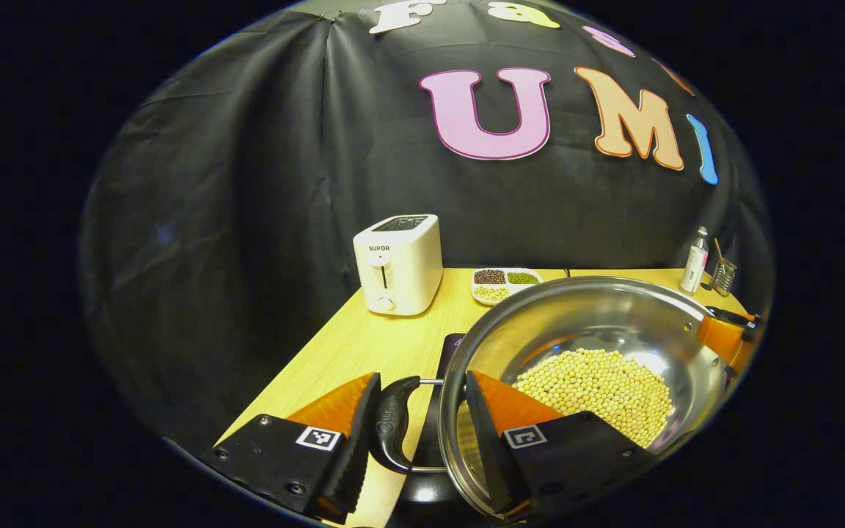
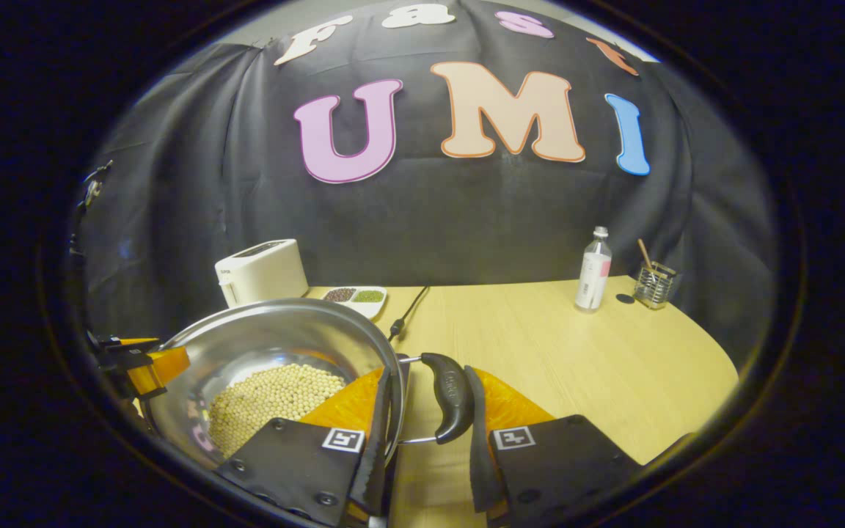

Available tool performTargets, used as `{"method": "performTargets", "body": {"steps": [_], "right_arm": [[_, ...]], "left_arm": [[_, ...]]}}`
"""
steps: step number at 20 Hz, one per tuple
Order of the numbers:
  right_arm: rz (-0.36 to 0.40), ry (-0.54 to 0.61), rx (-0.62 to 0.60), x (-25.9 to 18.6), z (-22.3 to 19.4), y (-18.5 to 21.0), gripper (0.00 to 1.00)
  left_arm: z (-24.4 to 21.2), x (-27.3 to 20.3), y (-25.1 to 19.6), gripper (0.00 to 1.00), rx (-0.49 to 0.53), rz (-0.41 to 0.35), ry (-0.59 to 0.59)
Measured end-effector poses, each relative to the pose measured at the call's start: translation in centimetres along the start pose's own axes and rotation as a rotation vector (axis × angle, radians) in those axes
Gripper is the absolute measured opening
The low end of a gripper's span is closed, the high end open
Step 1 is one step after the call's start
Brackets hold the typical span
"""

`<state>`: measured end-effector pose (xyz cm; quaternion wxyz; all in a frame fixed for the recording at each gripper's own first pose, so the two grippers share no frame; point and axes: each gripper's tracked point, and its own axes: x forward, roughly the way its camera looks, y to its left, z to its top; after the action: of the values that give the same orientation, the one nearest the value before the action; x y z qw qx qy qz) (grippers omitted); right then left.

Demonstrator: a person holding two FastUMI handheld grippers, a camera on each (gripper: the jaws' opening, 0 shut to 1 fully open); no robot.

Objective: First push the handle of the pot to place it horizontally, then grasp the pot with both hands and set it on the induction cooktop.

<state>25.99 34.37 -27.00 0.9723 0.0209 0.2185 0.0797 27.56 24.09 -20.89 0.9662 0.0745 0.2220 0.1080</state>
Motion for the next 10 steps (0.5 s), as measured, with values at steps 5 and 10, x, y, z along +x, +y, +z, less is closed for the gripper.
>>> {"method": "performTargets", "body": {"steps": [5, 10], "right_arm": [[-0.034, -0.002, 0.026, 0.6, -0.8, 1.5, 0.49], [-0.038, 0.011, 0.058, 1.4, -1.5, 1.8, 0.43]], "left_arm": [[0.2, 1.9, 1.0, 0.66, 0.024, -0.026, -0.02], [0.4, 2.6, 1.5, 0.69, 0.048, -0.04, -0.045]]}}
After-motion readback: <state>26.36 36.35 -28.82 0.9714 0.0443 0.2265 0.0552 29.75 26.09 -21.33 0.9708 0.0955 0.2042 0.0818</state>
